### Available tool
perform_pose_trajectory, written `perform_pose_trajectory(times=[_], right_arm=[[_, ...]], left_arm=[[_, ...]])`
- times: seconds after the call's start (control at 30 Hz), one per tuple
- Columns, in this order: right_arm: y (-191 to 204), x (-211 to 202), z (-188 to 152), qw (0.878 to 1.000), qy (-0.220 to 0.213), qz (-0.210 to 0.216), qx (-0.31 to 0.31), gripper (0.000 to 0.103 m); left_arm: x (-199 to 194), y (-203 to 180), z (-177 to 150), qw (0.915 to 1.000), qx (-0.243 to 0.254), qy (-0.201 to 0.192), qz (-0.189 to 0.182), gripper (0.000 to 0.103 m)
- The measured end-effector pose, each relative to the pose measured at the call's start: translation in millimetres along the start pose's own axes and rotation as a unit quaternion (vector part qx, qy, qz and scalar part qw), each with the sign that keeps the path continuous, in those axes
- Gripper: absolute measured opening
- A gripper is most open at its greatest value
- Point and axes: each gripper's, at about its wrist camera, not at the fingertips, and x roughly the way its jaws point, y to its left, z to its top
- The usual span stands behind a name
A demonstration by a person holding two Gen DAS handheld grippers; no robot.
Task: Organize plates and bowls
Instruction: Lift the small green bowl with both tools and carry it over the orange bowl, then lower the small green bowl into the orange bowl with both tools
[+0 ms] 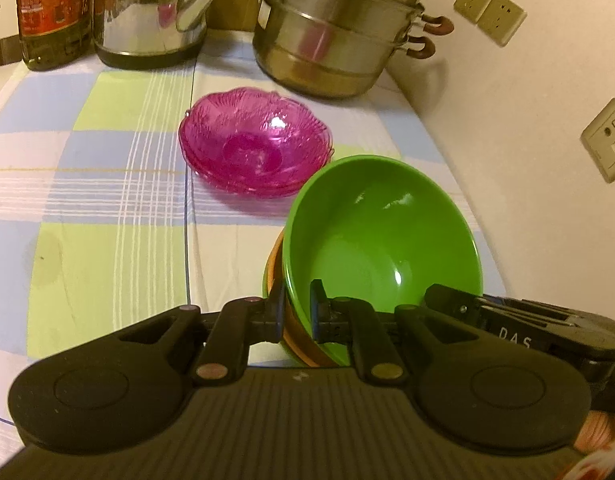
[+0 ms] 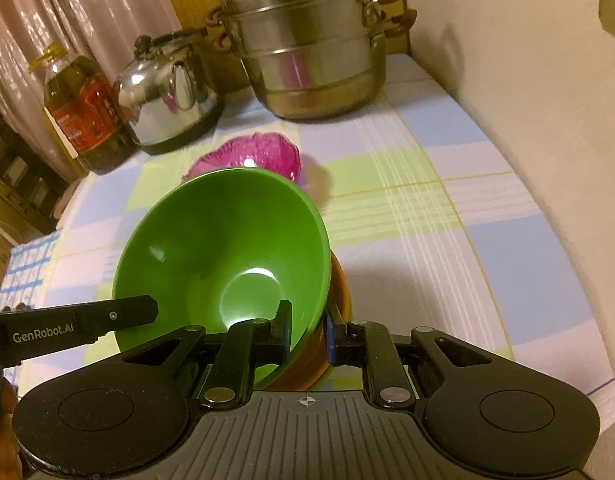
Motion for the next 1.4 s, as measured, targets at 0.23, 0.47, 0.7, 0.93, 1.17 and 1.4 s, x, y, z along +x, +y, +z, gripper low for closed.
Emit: perform_pose_trajectory(times=[0.23, 0.47, 0.7, 0.93, 1.17, 1.4], right_arm=[[2.1, 10.8, -5.2, 1.000, 0.006, -0.010, -0.013, 0.017], [7.4, 12.7, -5.7, 0.999, 0.000, -0.019, -0.037, 0.017], [-4.2, -1.1, -1.4, 0.999, -0.027, -0.015, -0.019, 0.026], [-24.1, -1.4, 12.7, 0.998, -0.049, 0.010, 0.034, 0.026], [-28.7, 8.6, 12.9, 0.999, -0.039, 0.008, 0.032, 0.015], [-31.6, -3.5, 1.2, 0.998, -0.047, 0.013, 0.050, 0.016]], left_arm=[[9.8, -0.4, -6.9, 0.9999, 0.011, 0.005, 0.009, 0.010], [11.3, 0.1, -7.6, 0.9998, 0.016, 0.005, 0.011, 0.011], [7.1, 3.2, -4.9, 0.9999, 0.015, -0.004, 0.008, 0.015], [10.6, 2.3, 5.1, 0.9998, 0.013, -0.014, 0.002, 0.015], [17.4, 2.3, 4.4, 0.9998, 0.018, -0.010, -0.003, 0.015], [4.9, 5.8, -4.2, 0.9997, 0.006, -0.023, -0.010, 0.015]])
